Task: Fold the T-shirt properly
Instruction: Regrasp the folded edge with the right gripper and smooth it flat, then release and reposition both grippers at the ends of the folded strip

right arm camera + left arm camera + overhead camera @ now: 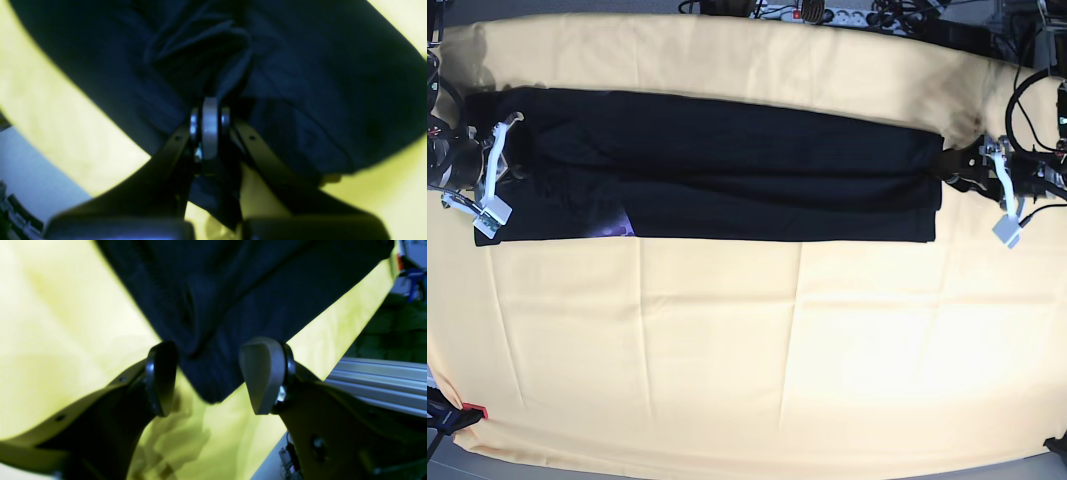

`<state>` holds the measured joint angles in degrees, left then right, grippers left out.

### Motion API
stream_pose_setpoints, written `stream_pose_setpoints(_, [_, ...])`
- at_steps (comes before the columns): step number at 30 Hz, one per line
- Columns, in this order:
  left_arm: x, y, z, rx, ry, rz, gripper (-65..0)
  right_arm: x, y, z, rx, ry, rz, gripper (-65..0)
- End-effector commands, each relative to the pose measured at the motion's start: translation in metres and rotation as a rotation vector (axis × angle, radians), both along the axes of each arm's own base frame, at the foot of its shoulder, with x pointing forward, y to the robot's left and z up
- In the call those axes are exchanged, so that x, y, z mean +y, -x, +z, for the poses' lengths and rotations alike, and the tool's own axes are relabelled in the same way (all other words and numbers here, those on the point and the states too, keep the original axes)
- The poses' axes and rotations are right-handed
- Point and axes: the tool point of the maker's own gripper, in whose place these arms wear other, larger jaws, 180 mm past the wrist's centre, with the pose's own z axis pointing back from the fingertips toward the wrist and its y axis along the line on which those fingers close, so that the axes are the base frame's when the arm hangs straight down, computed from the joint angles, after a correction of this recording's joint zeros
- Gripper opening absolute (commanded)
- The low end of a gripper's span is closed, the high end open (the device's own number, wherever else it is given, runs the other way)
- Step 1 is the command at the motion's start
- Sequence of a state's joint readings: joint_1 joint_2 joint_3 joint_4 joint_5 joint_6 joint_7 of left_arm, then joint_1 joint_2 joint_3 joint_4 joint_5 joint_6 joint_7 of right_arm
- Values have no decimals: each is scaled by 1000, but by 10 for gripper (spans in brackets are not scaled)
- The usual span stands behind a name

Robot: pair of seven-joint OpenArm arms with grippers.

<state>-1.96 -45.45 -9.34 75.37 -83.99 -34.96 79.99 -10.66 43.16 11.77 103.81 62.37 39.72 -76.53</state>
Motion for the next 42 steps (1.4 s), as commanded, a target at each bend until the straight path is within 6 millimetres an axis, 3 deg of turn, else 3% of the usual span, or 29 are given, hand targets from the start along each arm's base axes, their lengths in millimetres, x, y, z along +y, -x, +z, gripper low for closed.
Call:
stream_pose_setpoints(1, [8, -9, 16, -46, -19, -8, -286, -7, -9, 10, -44, 9, -5, -650])
stream_pose_setpoints(7, [21, -23, 34, -91, -59, -6, -286, -22, -14, 0, -46, 27, -59, -629])
stream_pose_setpoints(11, [22, -27, 39, -107, -63, -5, -286, -22, -16, 5, -58, 29, -50, -279])
stream_pose_setpoints(13, [22, -28, 40, -110, -63, -5, -286, -17, -17, 17, -70, 14, -19, -219])
stream_pose_setpoints(20, [23, -28, 41, -111, -67, -4, -286, -3, -25, 91, -223, -97, 7, -221])
stream_pose_setpoints(22, [25, -29, 42, -115, -67, 0, -286, 4, -26, 102, -255, -182, -18, -270])
stream_pose_setpoints(23, [25, -30, 43, -120, -67, 4, -286, 8, -26, 99, -264, -204, -20, -342])
stream_pose_setpoints(26, [31, -35, 52, -155, -60, 32, -286, 16, -22, 72, -239, -272, -71, -650])
stream_pose_setpoints(31, [44, -47, 70, -225, -47, 108, -286, 3, -28, 10, -215, -295, -301, -650])
stream_pose_setpoints(35, [58, -48, 56, -216, -96, 200, -286, -7, -22, -29, -144, -313, -412, -650])
stream_pose_setpoints(38, [53, -46, 37, -185, -84, 250, -286, -10, -14, -44, -97, -329, -447, -650])
stream_pose_setpoints(42, [39, -46, 8, -146, -85, 302, -286, -10, -12, -45, -91, -331, -448, -650])
